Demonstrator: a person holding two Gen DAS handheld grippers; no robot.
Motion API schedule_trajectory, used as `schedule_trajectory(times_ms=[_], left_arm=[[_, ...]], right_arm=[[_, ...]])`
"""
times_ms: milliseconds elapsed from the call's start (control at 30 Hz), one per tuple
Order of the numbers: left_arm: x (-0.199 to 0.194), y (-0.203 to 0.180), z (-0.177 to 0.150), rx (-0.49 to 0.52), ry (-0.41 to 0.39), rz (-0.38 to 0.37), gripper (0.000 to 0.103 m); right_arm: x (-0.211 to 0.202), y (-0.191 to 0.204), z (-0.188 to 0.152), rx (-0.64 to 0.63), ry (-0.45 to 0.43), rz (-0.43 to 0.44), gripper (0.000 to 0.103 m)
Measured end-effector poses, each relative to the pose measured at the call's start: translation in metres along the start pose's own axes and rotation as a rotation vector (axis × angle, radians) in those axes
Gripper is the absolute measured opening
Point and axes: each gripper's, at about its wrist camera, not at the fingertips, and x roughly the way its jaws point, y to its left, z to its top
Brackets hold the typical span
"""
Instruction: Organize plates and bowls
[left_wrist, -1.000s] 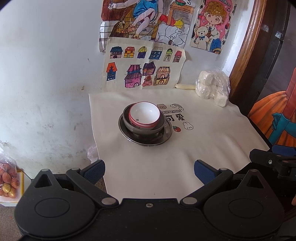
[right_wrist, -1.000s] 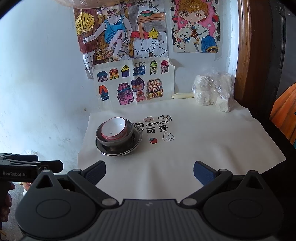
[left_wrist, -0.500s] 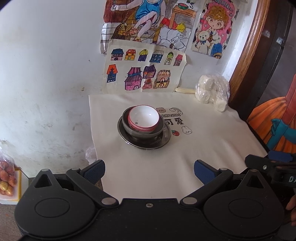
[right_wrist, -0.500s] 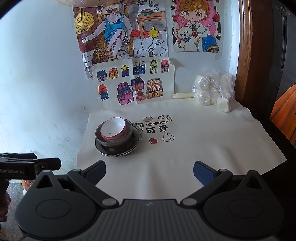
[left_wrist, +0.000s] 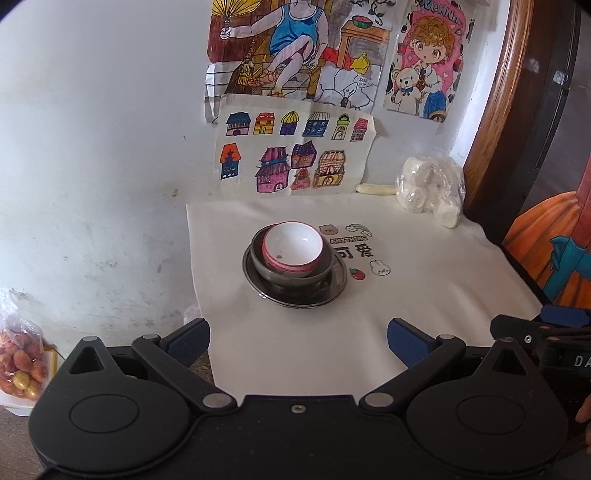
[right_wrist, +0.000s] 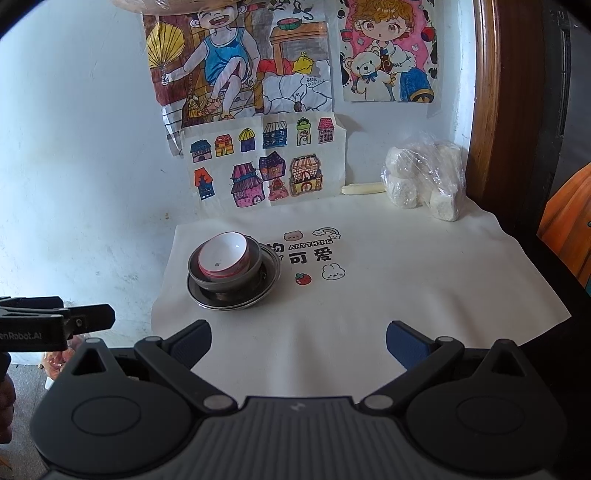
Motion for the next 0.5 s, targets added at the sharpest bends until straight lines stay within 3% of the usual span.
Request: schedule_trajectory(times_ms=[500], left_arm=[[-0.0012,-0.0049,0.0020,0.008,-0.012,-0.014,0.101]], right_arm=[[0.0017,-0.0077,-0.0017,0.019,0.005,-0.001,0.103]])
